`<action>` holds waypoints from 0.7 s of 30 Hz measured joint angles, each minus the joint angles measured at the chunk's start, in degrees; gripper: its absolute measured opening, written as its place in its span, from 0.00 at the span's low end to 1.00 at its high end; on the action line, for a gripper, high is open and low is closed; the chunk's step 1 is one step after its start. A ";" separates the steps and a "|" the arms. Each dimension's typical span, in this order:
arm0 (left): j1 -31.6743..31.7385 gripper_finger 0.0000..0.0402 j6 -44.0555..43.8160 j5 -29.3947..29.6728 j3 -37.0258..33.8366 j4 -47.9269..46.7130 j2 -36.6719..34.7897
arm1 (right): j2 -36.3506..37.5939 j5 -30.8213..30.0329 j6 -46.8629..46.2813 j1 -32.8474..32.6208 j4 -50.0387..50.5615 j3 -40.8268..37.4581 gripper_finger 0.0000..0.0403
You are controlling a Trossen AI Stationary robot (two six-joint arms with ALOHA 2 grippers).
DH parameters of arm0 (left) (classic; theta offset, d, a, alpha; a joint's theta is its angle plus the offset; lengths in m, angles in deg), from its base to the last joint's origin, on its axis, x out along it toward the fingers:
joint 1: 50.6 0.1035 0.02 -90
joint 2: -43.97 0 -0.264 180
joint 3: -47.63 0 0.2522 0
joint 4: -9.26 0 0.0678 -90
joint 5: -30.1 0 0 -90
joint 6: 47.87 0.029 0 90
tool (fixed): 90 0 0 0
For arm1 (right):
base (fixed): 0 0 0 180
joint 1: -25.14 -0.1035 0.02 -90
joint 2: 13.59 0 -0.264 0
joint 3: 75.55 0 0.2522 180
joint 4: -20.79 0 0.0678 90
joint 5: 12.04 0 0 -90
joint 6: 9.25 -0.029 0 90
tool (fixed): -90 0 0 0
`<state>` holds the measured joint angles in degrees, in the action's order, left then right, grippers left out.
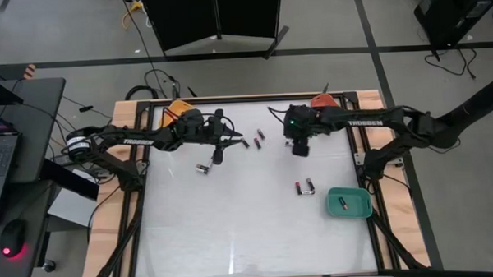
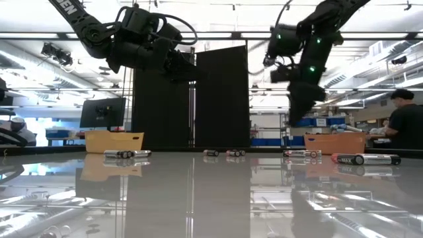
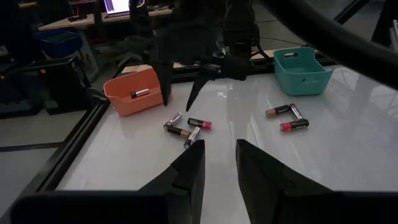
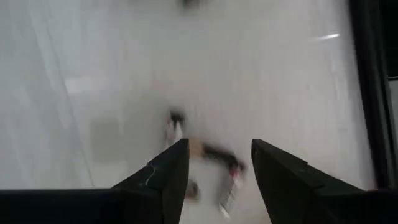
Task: Sort batteries
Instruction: Put the brown battery into the green bin
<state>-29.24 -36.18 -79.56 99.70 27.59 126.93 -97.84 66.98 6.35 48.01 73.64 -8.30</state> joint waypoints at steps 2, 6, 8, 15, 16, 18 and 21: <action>0.00 0.24 0.00 0.00 0.00 -0.02 0.00 | -1.04 0.12 4.08 1.30 1.48 0.00 0.45; 0.00 0.24 0.01 0.05 0.00 -0.05 0.00 | -3.95 0.39 11.53 2.80 1.75 0.00 0.45; 0.00 0.24 0.02 0.27 0.00 -0.23 -0.01 | -5.34 0.42 14.67 3.07 1.13 0.00 0.44; 0.00 0.24 0.09 0.31 0.00 -0.72 0.00 | -8.53 0.41 20.95 3.14 -0.90 0.00 0.44; 0.00 0.24 0.09 0.31 0.00 -0.74 -0.02 | -8.56 0.42 21.67 3.14 -0.84 0.00 0.44; 0.00 0.24 0.09 0.31 0.00 -0.74 -0.02 | -8.49 0.58 22.40 3.14 -1.08 0.00 0.44; 0.00 0.24 0.09 0.33 0.00 -0.76 -0.02 | -8.49 1.36 22.59 3.14 -0.46 0.00 0.44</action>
<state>-29.24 -36.10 -79.23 99.70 26.83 126.91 -106.34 68.34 28.94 51.16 73.18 -8.30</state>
